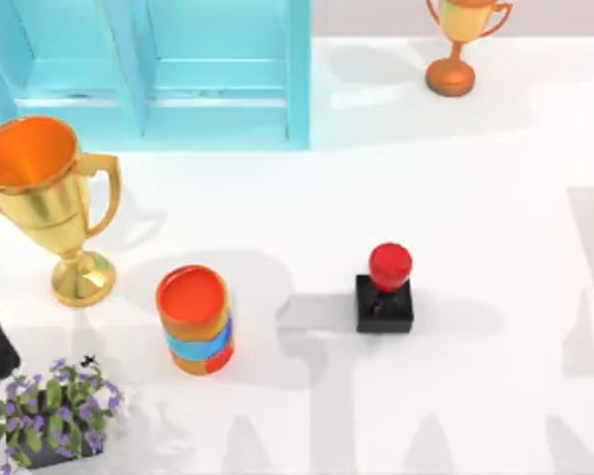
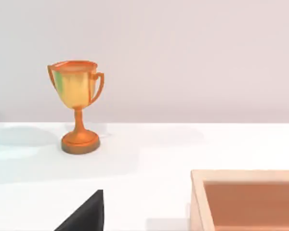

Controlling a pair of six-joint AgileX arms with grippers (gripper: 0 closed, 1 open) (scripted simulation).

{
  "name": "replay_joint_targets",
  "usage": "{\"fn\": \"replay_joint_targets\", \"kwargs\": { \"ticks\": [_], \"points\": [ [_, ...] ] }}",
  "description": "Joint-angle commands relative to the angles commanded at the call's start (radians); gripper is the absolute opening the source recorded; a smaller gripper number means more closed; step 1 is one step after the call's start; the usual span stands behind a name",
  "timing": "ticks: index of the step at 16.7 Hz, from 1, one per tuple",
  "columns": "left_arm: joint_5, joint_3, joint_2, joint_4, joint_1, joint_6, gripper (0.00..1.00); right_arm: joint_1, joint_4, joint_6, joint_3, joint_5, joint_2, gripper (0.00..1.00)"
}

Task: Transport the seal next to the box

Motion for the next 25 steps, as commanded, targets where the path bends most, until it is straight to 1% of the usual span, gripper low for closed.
{"fn": "replay_joint_targets", "kwargs": {
  "ticks": [4,6,9,14,25],
  "points": [
    [0.0,0.0,0.0,0.0,0.0,0.0,1.0,0.011,-0.02,0.006,0.026,0.001,0.029,1.0],
    [0.0,0.0,0.0,0.0,0.0,0.0,1.0,0.035,-0.068,0.022,0.086,0.005,0.098,1.0],
    [0.0,0.0,0.0,0.0,0.0,0.0,1.0,0.089,-0.183,0.064,0.233,0.016,0.268,1.0],
    [0.0,0.0,0.0,0.0,0.0,0.0,1.0,0.209,-0.455,0.173,0.588,0.037,0.671,1.0],
    [0.0,0.0,0.0,0.0,0.0,0.0,1.0,0.501,-1.127,0.478,1.528,0.036,1.673,1.0]
  ]
}}
